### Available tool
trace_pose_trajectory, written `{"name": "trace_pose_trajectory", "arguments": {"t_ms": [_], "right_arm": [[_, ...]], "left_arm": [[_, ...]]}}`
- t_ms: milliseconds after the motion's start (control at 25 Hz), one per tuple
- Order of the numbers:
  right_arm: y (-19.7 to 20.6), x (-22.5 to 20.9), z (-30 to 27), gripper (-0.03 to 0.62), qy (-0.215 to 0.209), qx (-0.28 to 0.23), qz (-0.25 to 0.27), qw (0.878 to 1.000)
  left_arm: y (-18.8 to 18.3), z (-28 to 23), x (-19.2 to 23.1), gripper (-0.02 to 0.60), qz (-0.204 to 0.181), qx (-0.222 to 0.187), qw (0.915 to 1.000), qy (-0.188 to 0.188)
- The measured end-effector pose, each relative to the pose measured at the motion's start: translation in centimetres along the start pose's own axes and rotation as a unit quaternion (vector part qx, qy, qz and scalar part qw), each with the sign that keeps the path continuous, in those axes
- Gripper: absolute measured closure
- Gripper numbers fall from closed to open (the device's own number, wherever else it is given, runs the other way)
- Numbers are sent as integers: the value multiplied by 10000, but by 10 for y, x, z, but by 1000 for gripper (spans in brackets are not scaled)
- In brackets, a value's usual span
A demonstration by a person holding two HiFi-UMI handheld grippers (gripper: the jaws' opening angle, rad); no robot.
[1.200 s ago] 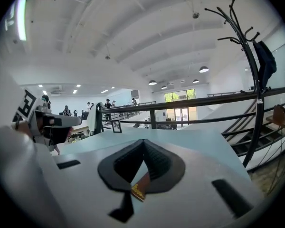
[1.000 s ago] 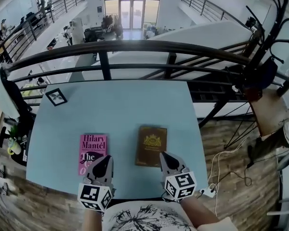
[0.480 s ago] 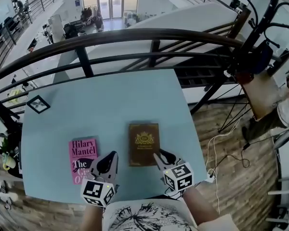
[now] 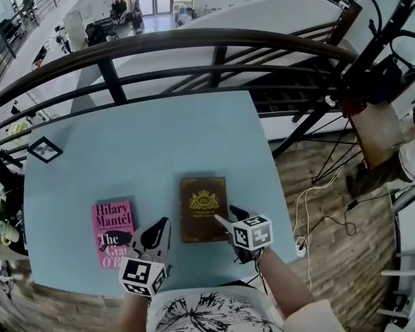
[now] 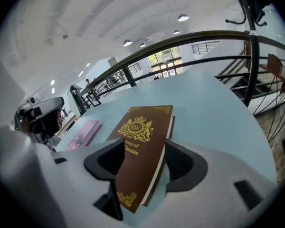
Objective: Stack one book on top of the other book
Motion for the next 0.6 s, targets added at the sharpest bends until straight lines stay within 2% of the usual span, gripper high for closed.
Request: {"name": "trace_pose_trajectory", "arguments": {"t_ms": [360,600], "right_arm": [[0,-14,-36,336,-285,519,-349,9976],[2,-15,-42,342,-527,539,-555,9956]], "left_arm": [[8,-13,7,569,32,97,9999,-101],[15,-22,9,569,62,220,9996,-156]]}}
Point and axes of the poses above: the fingertips, and each gripper's own axes: z backward along the fingers, x to its left, y out of its underside, the point moved 2 cm from there along z, backward along the fingers, and after that the axes turned 7 degrees about x, right-handed, at the moved point
